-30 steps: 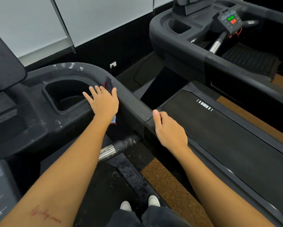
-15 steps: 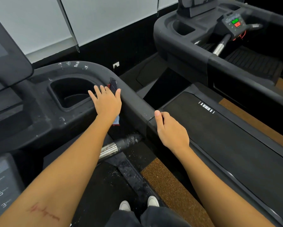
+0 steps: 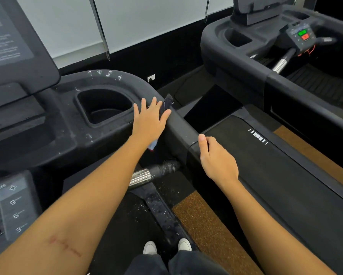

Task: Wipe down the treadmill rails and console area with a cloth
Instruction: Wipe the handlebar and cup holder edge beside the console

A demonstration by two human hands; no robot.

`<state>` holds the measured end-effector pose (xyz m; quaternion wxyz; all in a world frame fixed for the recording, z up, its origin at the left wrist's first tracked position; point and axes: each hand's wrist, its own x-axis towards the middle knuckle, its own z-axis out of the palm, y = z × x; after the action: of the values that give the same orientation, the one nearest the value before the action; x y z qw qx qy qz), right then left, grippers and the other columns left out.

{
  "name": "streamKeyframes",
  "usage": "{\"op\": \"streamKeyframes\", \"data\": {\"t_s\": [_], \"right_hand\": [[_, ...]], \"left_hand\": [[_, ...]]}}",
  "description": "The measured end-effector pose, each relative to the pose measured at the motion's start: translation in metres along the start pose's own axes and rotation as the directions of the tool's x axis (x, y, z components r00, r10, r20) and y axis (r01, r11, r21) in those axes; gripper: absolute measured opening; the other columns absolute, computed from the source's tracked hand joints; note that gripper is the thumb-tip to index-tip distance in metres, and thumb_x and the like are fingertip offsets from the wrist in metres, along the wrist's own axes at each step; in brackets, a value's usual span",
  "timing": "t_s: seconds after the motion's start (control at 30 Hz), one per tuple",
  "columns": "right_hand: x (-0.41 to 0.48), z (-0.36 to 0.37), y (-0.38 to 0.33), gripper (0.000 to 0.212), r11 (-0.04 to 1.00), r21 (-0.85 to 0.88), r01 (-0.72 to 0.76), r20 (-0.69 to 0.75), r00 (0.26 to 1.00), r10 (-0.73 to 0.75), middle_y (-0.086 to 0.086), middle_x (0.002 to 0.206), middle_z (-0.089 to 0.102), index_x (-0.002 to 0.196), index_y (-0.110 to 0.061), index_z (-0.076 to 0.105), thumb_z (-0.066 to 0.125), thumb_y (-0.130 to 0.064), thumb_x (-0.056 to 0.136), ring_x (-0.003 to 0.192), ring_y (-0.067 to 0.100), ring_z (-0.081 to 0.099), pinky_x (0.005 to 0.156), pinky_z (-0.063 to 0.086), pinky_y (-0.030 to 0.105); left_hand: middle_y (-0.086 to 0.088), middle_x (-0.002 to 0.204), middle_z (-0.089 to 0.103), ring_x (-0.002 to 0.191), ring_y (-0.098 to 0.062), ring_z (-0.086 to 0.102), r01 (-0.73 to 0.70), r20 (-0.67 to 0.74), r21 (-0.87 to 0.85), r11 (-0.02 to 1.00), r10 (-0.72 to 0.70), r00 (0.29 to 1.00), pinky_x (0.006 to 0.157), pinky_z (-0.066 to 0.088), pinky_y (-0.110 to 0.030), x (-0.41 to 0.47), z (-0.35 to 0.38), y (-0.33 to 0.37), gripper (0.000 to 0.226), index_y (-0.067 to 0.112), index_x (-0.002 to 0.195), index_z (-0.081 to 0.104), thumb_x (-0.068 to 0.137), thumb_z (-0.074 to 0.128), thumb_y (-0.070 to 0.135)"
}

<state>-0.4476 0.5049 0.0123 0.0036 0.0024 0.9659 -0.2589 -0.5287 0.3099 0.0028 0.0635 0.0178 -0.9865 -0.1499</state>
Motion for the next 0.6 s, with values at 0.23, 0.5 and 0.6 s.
{"op": "streamKeyframes", "data": {"t_s": [0.23,0.5,0.6], "right_hand": [[0.000,0.000,0.001,0.053,1.000,0.004,0.001,0.006,1.000,-0.001,-0.006,0.082,0.058,0.107,-0.019,0.053,0.015,-0.054,0.097,0.068,0.008,0.052,0.052,0.030,0.020],[0.000,-0.003,0.000,0.043,0.995,0.096,0.029,-0.006,1.000,-0.029,-0.006,0.086,0.059,0.099,-0.021,0.054,0.021,-0.049,0.099,0.079,0.012,0.057,0.061,0.040,0.027],[-0.007,-0.004,-0.008,0.033,0.928,0.297,0.225,-0.202,0.965,-0.169,-0.005,0.110,0.060,0.115,-0.017,0.058,0.037,-0.037,0.099,0.106,0.009,0.053,0.091,0.042,0.028]], "left_hand": [[-0.007,0.156,0.018,0.144,-0.030,0.002,0.010,0.051,-0.082,0.997,-0.006,0.999,0.115,-0.002,-0.048,-0.004,-0.004,0.007,0.059,0.015,0.146,0.025,0.097,0.026,0.049],[0.013,0.093,0.062,0.095,0.000,0.058,0.147,0.005,-0.859,0.490,-0.279,0.960,0.089,0.047,-0.026,-0.091,-0.042,0.015,0.019,0.025,0.101,0.061,0.096,0.044,0.031],[0.012,0.102,0.065,0.102,-0.001,0.058,0.188,0.122,-0.969,0.160,-0.352,0.928,0.090,0.044,-0.024,-0.119,-0.056,0.020,0.020,0.031,0.101,0.062,0.093,0.045,0.037]]}}
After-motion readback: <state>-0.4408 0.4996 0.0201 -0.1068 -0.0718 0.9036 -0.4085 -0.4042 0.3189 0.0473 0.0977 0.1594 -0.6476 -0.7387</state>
